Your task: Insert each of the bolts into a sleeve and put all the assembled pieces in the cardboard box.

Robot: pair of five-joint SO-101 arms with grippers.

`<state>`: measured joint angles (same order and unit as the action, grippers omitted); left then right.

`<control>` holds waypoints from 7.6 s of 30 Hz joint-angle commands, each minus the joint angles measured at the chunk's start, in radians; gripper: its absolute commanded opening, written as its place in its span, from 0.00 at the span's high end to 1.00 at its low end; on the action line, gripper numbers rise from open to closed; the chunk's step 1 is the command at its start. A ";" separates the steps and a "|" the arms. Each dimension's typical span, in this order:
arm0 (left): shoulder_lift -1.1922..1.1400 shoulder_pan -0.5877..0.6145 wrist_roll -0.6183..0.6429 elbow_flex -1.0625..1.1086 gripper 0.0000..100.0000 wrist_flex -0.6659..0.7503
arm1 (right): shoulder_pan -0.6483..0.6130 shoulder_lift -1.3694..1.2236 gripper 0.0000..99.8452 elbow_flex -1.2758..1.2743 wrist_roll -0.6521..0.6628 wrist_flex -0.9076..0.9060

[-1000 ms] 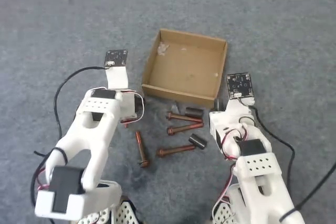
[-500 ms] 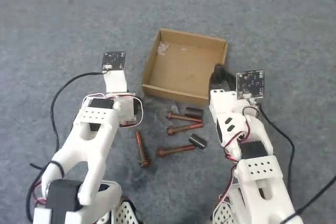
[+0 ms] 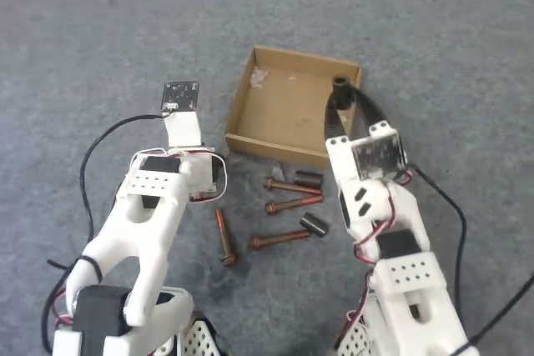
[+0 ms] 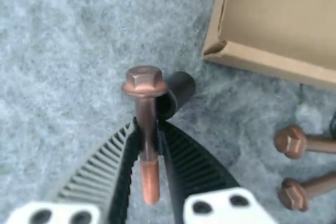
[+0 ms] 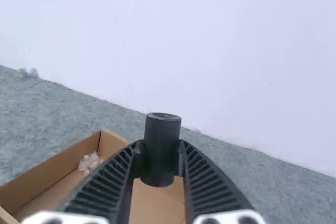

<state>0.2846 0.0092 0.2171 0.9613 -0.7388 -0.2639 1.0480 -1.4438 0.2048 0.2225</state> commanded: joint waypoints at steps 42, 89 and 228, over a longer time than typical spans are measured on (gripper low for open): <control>0.071 -0.005 -0.009 0.005 0.99 0.041 | -0.424 0.384 0.99 -0.247 -0.273 -0.691; 0.072 -0.006 -0.009 0.004 0.99 0.043 | -0.423 -1.110 0.99 -0.235 -0.209 1.165; 0.733 -0.275 0.206 0.403 0.99 0.509 | -0.472 -1.092 0.99 -0.238 -0.284 1.222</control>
<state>1.0917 -0.2746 0.4319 1.4477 -0.2631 -0.7288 -0.0936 -1.6648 -0.0698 1.4438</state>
